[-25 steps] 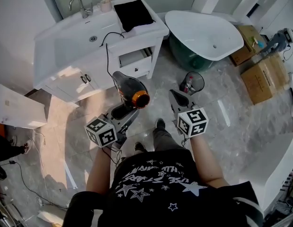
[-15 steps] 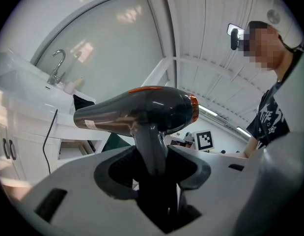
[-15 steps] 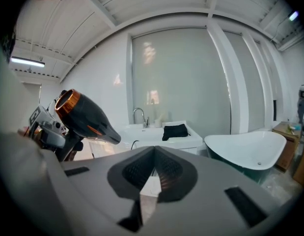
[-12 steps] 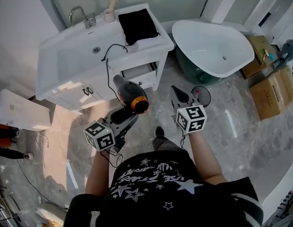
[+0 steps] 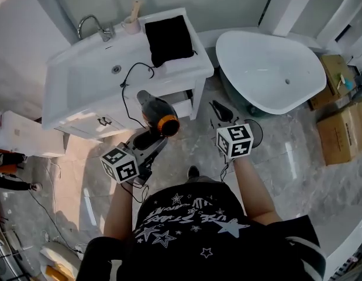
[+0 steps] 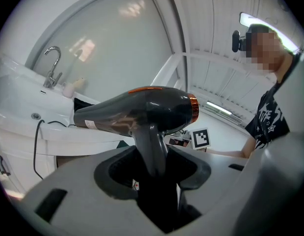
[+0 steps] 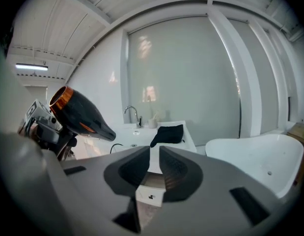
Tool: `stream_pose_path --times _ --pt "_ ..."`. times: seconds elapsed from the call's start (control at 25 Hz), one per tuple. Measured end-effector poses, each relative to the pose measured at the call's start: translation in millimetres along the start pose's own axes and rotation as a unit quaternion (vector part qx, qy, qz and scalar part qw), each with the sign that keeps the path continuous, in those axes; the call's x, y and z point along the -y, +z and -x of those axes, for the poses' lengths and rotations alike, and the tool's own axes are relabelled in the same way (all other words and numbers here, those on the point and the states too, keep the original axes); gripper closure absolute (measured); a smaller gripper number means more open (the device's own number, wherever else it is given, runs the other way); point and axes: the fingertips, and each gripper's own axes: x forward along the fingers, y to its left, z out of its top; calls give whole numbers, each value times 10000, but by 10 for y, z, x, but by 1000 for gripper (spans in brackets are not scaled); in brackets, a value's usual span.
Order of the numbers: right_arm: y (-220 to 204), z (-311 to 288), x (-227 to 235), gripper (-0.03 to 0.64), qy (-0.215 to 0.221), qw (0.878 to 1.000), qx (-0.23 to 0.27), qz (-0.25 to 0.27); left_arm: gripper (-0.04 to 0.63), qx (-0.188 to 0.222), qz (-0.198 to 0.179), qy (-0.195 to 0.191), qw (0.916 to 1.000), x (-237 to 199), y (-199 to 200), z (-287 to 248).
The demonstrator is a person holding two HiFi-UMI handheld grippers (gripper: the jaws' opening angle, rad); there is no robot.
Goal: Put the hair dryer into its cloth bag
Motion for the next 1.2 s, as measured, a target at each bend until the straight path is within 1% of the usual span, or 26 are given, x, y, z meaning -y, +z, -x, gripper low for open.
stream_pose_path --times 0.08,0.24,0.4,0.64,0.92,1.12,1.2 --pt "-3 -88 112 541 141 9999 -55 16 391 16 45 55 10000 -26 20 -125" --pt "-34 -255 251 457 453 9986 -232 108 391 -57 88 153 9998 -67 10 -305" --pt "-74 -413 363 423 615 9970 -443 176 391 -187 22 150 9997 -84 34 -474" --pt "-67 -646 488 420 634 9958 -539 388 391 -371 -111 -113 9992 -156 126 -709" --pt "7 -1006 713 423 514 9937 -676 728 391 -697 -302 -358 9965 -436 207 -916" --pt "82 -1510 865 426 555 9855 -968 1279 391 -753 -232 -523 9955 -793 384 -1102" --pt "129 -1688 911 433 528 9818 -996 1525 391 -780 -208 -615 9948 -904 455 -1141"
